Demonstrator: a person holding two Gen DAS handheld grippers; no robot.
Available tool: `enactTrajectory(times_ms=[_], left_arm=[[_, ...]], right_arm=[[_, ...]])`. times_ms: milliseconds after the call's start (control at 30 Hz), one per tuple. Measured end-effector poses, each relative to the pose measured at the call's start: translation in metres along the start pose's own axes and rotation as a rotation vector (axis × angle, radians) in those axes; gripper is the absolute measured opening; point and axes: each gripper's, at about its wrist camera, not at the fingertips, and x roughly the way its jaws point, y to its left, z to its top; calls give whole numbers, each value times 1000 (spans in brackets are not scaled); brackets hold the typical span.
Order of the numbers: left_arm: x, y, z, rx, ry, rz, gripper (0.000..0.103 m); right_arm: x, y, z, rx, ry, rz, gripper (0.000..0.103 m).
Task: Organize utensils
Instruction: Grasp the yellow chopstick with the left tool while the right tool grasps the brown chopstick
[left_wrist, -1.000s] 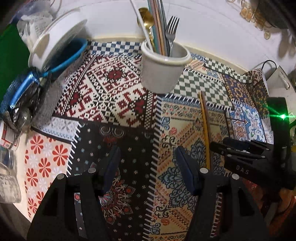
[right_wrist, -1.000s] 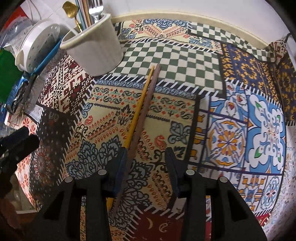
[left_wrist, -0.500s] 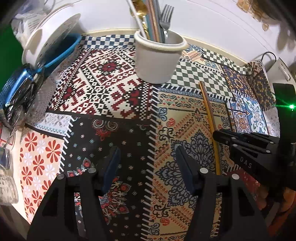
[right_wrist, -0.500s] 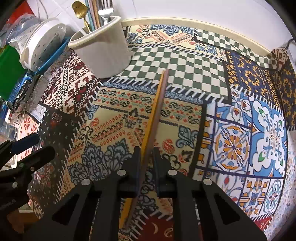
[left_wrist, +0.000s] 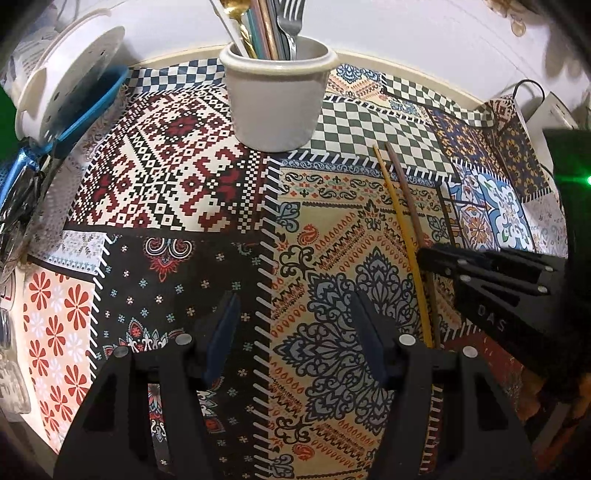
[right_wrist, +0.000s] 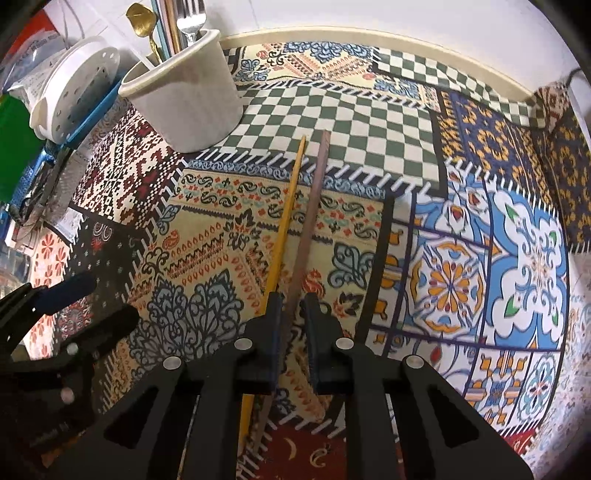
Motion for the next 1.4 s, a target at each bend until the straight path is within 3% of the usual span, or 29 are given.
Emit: enactTrajectory(times_ms=[200,600,900,1200,1267,1400], left_arm=[[8,-7,3,7,21,-13,61],[25,-55,28,85,33,-54,61],[42,-69,39,100,62,-59,60],[51,-85,44,140,53,-42,41],[52,-90,46,154,43,-39,32],[55,-104,50,188,29,-31,27]], right_arm=[[-1,-13,2,26,8,-10,6],[-25,-93,-23,145,57,-3,6],[-19,-118,13,140,43,27,6],[0,-90,41,35,19,-5,7],[3,-91,43,43,14,9,6],[-8,-113,30,92,9,20,6]])
